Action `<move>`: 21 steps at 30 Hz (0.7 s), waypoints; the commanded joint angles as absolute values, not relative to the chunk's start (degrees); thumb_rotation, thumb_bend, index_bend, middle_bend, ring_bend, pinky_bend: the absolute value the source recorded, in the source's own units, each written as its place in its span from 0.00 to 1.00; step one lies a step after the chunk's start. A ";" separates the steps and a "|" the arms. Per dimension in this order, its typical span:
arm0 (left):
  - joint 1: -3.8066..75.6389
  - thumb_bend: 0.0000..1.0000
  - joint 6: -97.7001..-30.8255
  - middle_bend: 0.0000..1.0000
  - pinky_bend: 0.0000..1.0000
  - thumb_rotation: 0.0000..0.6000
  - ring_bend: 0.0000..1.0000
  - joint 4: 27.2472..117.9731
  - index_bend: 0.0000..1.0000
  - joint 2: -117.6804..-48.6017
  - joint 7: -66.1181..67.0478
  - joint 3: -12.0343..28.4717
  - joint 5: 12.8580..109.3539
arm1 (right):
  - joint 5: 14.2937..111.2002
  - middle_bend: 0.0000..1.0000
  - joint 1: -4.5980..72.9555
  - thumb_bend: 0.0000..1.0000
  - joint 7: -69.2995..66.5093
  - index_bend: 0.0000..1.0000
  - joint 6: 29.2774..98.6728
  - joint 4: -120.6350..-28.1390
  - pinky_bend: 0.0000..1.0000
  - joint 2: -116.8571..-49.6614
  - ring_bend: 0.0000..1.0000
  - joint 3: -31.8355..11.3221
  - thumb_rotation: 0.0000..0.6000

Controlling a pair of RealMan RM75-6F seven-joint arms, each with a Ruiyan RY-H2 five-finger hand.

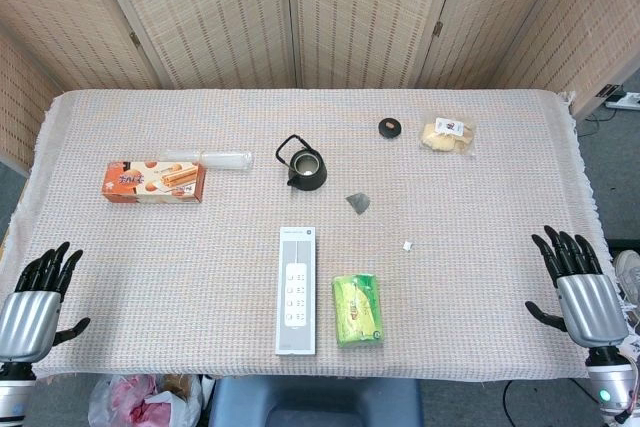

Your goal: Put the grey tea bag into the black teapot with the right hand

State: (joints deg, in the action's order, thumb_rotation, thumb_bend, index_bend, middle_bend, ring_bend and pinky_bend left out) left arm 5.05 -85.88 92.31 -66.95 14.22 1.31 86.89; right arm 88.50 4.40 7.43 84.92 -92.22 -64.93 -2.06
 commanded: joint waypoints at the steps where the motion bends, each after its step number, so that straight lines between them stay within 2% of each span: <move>1: 4.90 0.14 -86.18 0.00 0.15 1.00 0.00 92.29 0.00 -67.00 14.38 1.16 87.21 | 88.40 0.00 4.53 0.08 7.69 0.00 84.61 -92.24 0.00 -64.95 0.00 -2.05 1.00; 16: 4.25 0.14 -87.93 0.00 0.15 1.00 0.00 92.94 0.00 -65.60 11.23 -0.10 90.86 | 88.72 0.00 5.71 0.10 7.20 0.00 82.10 -92.48 0.00 -64.17 0.00 -1.52 1.00; 18: 4.51 0.14 -87.34 0.00 0.15 1.00 0.00 92.95 0.00 -65.40 10.86 -0.12 90.77 | 88.89 0.00 6.36 0.12 7.24 0.04 81.36 -92.66 0.00 -63.94 0.00 -1.69 1.00; 21: 4.55 0.14 -87.10 0.00 0.15 1.00 0.00 93.16 0.00 -65.07 10.44 -0.04 90.48 | 89.68 0.00 7.85 0.14 5.95 0.16 80.23 -93.21 0.00 -63.27 0.00 -2.27 1.00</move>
